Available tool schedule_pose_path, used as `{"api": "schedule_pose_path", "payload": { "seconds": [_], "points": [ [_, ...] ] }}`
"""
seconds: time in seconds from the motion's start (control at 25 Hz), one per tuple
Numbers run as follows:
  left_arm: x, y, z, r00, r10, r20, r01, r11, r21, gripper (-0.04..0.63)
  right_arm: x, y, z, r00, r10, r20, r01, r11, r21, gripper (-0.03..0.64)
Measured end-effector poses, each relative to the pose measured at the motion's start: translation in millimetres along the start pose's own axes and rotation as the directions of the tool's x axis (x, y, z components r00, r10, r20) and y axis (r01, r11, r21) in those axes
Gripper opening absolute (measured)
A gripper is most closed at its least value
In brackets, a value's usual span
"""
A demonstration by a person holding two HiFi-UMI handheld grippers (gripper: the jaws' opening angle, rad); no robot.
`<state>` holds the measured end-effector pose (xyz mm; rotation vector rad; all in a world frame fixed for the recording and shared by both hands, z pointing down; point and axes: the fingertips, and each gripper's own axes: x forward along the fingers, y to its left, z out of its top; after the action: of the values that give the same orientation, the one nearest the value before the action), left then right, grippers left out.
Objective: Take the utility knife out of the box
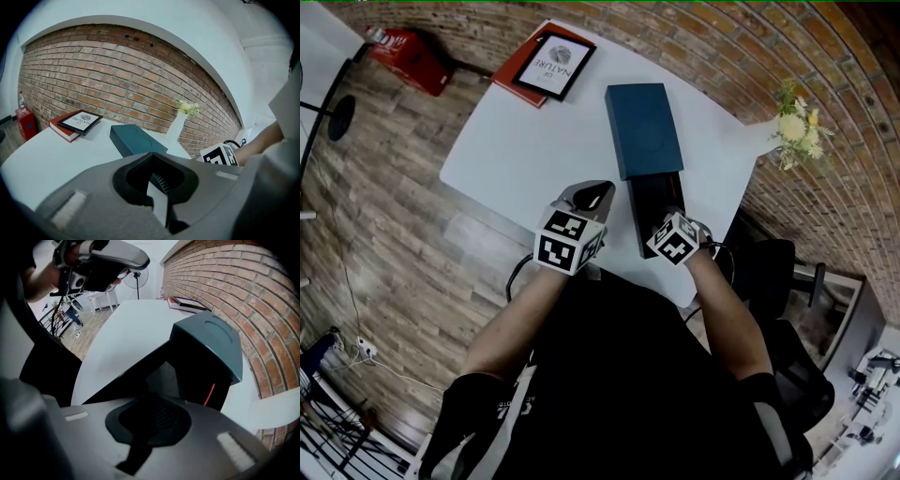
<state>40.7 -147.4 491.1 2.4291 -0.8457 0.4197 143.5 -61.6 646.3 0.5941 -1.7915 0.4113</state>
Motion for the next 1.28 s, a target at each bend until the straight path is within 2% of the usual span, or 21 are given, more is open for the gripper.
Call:
{"api": "schedule_pose_path", "payload": {
  "seconds": [0.2,0.4,0.48,0.56,0.64,0.8,1.0,1.16,1.24,1.28],
  "points": [
    [-2.9,1.3,-1.2,1.000,0.010,-0.002,-0.010,1.000,-0.001,0.006,-2.5,-0.4,2.2,1.000,0.006,0.015,-0.007,1.000,0.027,0.000],
    [-5.4,4.8,-2.7,1.000,0.016,-0.005,-0.016,1.000,-0.005,0.006,-13.8,-29.1,4.0,0.992,-0.124,0.032,0.123,0.992,0.020,0.008],
    [-5.9,6.5,-4.3,1.000,0.018,-0.009,-0.018,1.000,-0.008,0.007,-16.0,-45.1,1.9,0.986,-0.166,0.026,0.165,0.986,0.027,0.040],
    [-6.6,7.7,-5.6,1.000,0.020,-0.014,-0.020,1.000,-0.007,0.008,-15.2,-56.0,0.8,0.985,-0.172,0.013,0.172,0.985,0.030,0.070],
    [-7.4,9.2,-6.2,1.000,0.024,-0.018,-0.024,1.000,-0.006,0.007,-11.4,-58.7,0.7,0.990,-0.141,-0.009,0.141,0.990,0.005,0.112],
    [-10.1,14.0,-8.7,0.999,0.034,-0.024,-0.034,0.999,-0.012,0.006,-1.3,-51.1,-3.1,0.995,-0.057,-0.087,0.048,0.994,-0.103,0.234],
    [-18.3,25.0,-11.3,0.998,0.053,-0.025,-0.054,0.998,-0.026,0.007,1.8,-50.4,-2.5,0.988,-0.037,-0.148,0.017,0.990,-0.139,0.272],
    [-21.0,30.8,-11.0,0.998,0.060,-0.016,-0.061,0.998,-0.035,0.008,3.8,-47.0,-2.8,0.982,0.016,-0.189,-0.037,0.993,-0.111,0.265],
    [-22.9,33.6,-11.3,0.998,0.062,-0.013,-0.062,0.997,-0.039,0.007,0.8,-44.6,-2.4,0.979,0.047,-0.196,-0.052,0.998,-0.025,0.347],
    [-24.0,35.2,-11.8,0.998,0.063,-0.011,-0.064,0.997,-0.041,0.006,-1.5,-45.7,-1.0,0.982,0.047,-0.183,-0.042,0.999,0.034,0.350]
  ]
}}
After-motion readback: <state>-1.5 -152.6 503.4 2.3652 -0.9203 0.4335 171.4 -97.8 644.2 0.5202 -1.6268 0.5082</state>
